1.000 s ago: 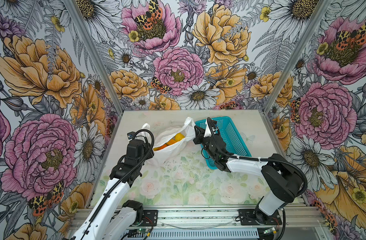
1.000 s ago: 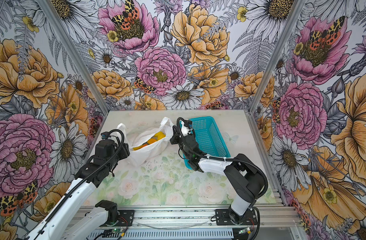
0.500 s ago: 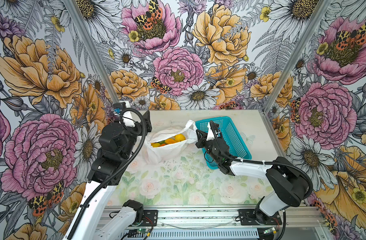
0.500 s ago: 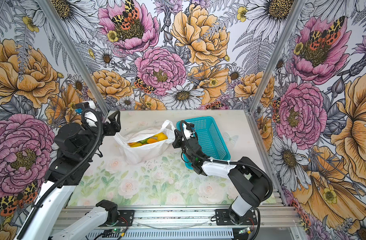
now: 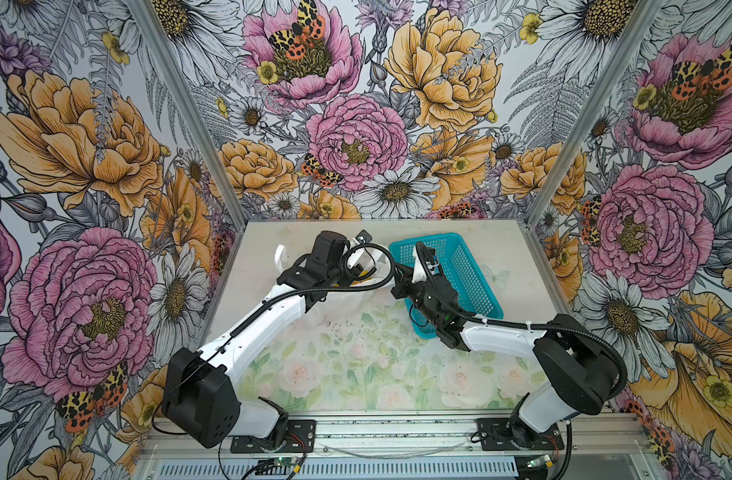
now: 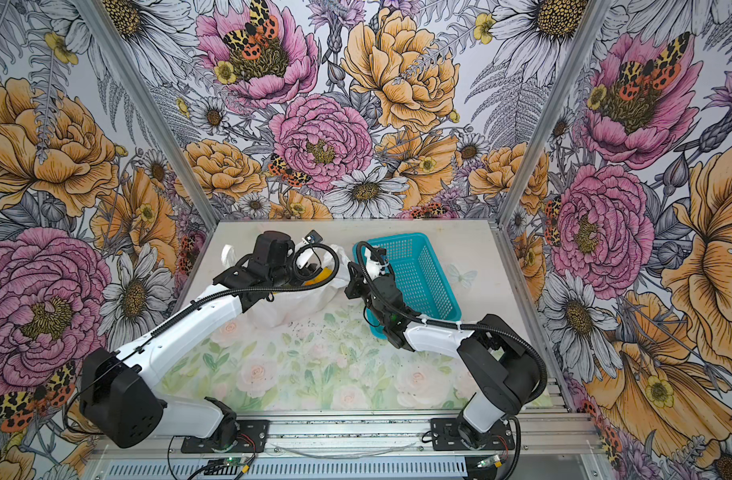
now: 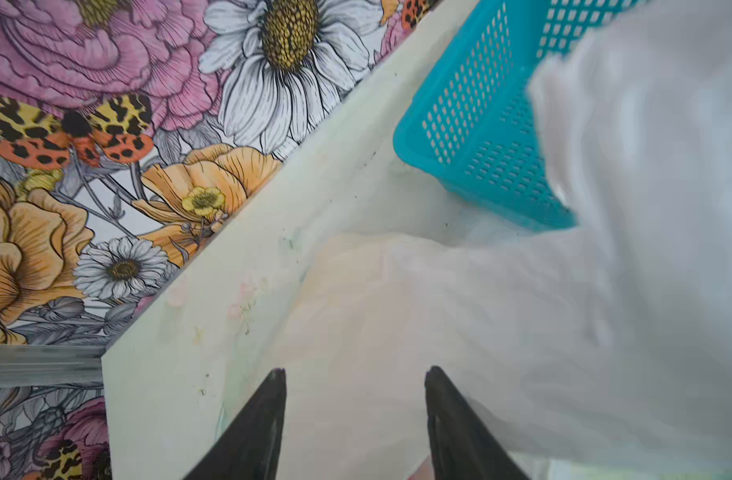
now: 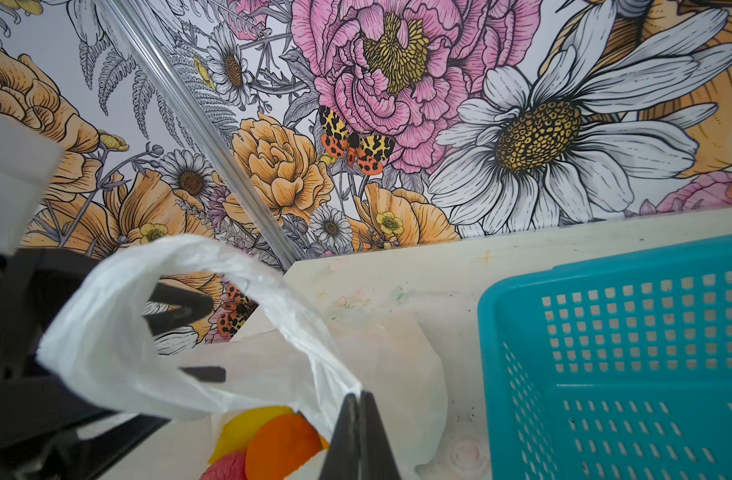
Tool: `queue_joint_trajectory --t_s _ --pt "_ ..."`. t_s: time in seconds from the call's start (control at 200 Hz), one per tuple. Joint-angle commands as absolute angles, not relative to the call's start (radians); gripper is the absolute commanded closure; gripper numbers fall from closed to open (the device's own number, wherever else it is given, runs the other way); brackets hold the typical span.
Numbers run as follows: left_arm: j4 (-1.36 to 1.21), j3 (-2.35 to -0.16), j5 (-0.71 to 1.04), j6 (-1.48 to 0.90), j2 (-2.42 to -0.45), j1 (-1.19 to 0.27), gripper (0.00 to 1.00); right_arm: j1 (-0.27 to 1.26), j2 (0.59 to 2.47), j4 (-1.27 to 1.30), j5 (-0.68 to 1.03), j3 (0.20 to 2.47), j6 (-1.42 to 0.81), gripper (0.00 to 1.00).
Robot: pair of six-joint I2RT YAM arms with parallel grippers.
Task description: Untie the knot of the plastic bag and take out the fruit
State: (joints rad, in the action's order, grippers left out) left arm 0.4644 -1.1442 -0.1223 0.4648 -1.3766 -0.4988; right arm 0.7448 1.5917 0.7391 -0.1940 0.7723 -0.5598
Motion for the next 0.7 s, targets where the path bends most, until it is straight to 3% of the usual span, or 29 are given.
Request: queue_joint_trajectory --t_s 0.0,0.365,0.535,0.696 --pt "0.456 -1.099 -0.130 0.461 -1.301 -0.469 0.44 0.739 1.600 0.734 -0.186 0.804 -0.551 1.00" --pt "0.388 -0.919 -0.072 0.408 -1.125 -0.420 0.37 0.732 1.585 0.723 -0.179 0.800 -0.549 1.00" --pt "0.428 -0.941 -0.096 0.424 -1.223 -0.418 0.34 0.731 1.575 0.720 -0.157 0.798 -0.548 1.00" --pt "0.467 -1.048 -0.202 0.456 -1.351 -0.408 0.37 0.732 1.580 0.716 -0.150 0.801 -0.535 1.00"
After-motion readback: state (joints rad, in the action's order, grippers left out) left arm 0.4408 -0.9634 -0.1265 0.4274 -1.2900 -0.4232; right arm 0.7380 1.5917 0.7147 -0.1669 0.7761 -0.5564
